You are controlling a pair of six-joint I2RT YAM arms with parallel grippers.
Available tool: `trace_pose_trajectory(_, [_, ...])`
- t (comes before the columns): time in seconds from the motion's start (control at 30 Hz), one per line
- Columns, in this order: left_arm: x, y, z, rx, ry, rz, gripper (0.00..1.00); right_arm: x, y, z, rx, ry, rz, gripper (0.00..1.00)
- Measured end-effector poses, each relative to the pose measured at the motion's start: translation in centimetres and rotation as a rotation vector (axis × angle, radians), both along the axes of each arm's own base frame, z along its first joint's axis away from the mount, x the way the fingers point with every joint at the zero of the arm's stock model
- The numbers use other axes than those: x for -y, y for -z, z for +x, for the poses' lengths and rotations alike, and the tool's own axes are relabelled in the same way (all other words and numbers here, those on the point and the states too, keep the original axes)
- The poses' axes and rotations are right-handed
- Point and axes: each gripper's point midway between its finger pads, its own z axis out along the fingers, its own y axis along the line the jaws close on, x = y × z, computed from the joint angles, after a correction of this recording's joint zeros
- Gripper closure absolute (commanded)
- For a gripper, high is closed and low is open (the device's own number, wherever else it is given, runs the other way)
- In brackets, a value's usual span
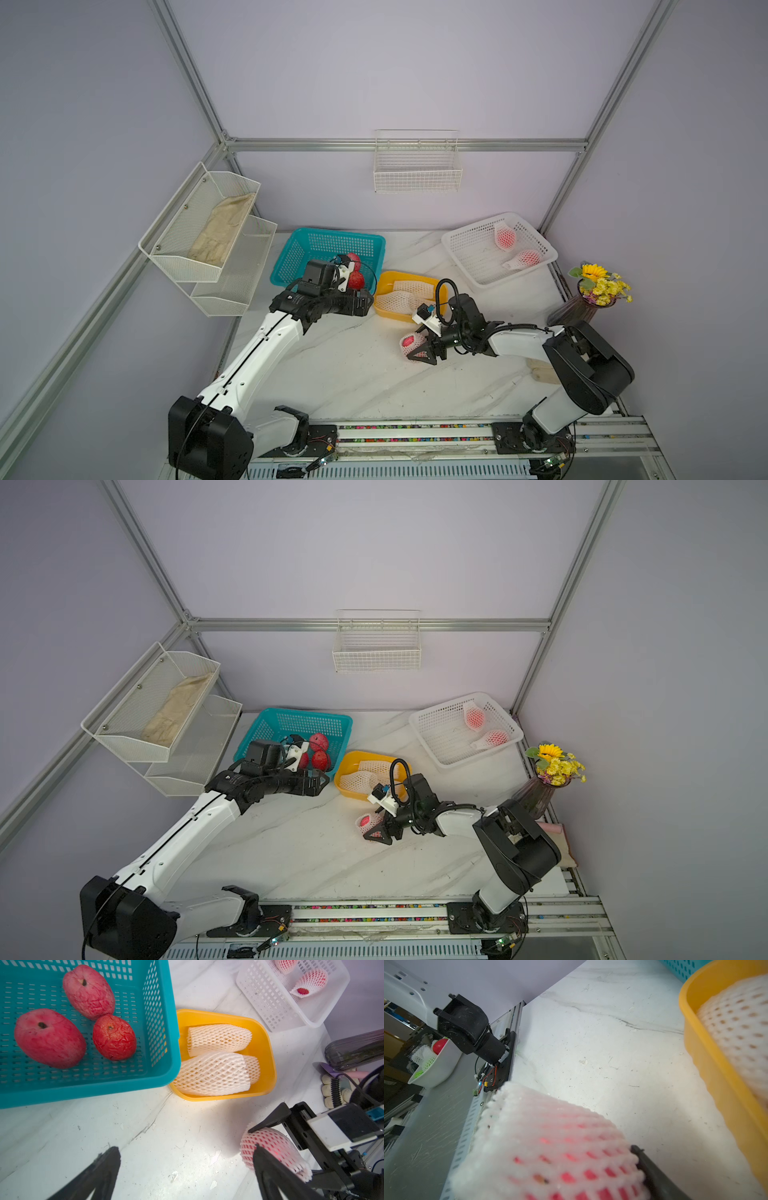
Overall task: Remove foam nets from apples
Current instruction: Place the apple at the center of the board.
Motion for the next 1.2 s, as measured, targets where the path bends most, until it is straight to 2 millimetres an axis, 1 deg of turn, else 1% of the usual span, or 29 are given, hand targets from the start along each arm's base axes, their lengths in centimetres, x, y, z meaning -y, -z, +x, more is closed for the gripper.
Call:
trace_pose_trajectory(0.17, [1.6,0.1,-0.8,-0.002,0.052,0.002,0.0,-0.1,0.9,-0.3,0.005,-0.023,0.027,0.27])
trace_pose_trajectory(0.27, [2.3,0.1,-1.2,-0.003,0.074,0.002,0.0,0.0,1.4,-0.4,-0.013,-0.03,0.036,0.29])
trace_pose_trajectory(0.33, [2.6,0.6,-1.6,-0.011,0.084,0.007,0.0,0.0,1.8,-0.3,-0.025,-0.029,0.043,0.29])
trace_pose_trajectory(0.47, [2.8,1.7,-2.3,-0.044,0.08,0.023,0.0,0.9,2.1,0.8,-0.033,0.004,0.051,0.25])
trace_pose_trajectory(0.6, [2.8,2.0,-2.4,-0.047,0.076,0.032,0.0,1.7,2.4,1.8,-0.032,0.039,0.05,0.22])
trace_pose_trajectory(0.73, [2.7,2.0,-2.3,-0.043,0.071,0.039,0.0,2.2,2.8,2.6,-0.031,0.07,0.04,0.13])
trace_pose_trajectory(0.8, [2.7,2.0,-2.3,-0.042,0.07,0.041,0.0,2.3,2.9,2.8,-0.029,0.083,0.035,0.07])
trace_pose_trajectory(1.0, [2.8,2.4,-2.3,-0.05,0.077,0.051,0.0,2.6,3.3,3.4,-0.024,0.128,0.014,0.06])
trace_pose_trajectory(1.2, [2.9,2.6,-2.3,-0.052,0.084,0.056,0.0,3.1,3.1,3.9,-0.022,0.19,-0.007,0.04])
